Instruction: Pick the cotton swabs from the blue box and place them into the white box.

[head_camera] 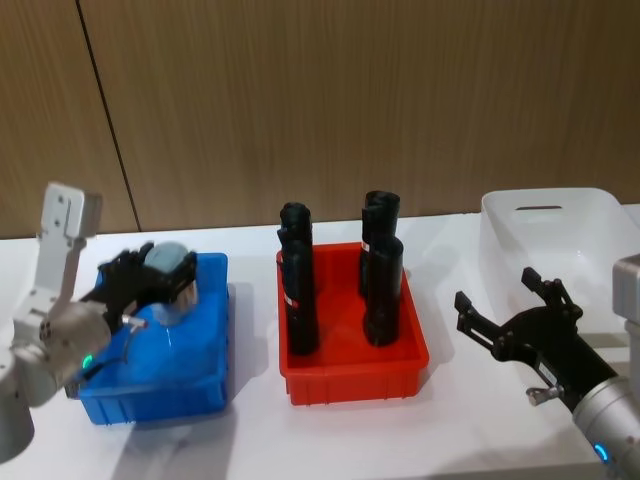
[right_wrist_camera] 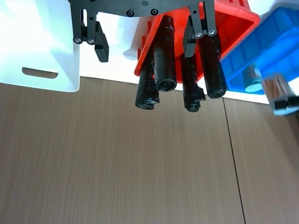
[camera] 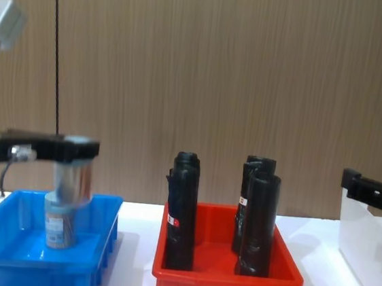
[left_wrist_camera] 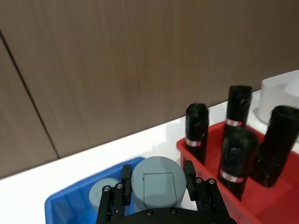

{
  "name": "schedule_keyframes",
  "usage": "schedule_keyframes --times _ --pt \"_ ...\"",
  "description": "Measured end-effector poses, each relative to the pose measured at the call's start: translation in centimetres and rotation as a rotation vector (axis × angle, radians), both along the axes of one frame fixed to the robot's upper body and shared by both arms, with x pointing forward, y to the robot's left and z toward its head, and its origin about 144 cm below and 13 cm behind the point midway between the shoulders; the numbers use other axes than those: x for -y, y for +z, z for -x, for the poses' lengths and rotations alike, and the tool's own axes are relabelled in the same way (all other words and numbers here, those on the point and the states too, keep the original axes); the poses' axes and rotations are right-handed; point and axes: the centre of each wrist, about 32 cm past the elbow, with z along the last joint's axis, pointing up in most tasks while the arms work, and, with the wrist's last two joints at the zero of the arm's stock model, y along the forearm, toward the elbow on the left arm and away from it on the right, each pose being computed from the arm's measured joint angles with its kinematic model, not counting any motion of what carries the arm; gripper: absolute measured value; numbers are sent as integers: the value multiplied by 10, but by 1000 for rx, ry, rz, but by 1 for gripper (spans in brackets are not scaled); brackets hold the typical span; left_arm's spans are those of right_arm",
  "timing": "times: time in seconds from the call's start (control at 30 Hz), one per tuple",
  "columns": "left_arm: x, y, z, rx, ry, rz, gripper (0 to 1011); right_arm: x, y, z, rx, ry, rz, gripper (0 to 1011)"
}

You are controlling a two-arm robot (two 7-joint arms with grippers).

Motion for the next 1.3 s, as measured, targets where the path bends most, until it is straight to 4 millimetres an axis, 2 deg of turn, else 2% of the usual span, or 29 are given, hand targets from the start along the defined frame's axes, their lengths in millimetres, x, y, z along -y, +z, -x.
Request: schedule_keyframes --times 0.33,0.63,1.03,1.3 --pt "5 44 7 86 -138 -38 670 0 0 0 0 0 0 1002" --pt "10 71 9 130 -268 -49 670 0 0 0 0 0 0 1002" --pt "22 93 3 158 -459 -21 670 0 0 0 0 0 0 1002" --pt "33 100 -5 161 -577 26 670 0 0 0 0 0 0 1002"
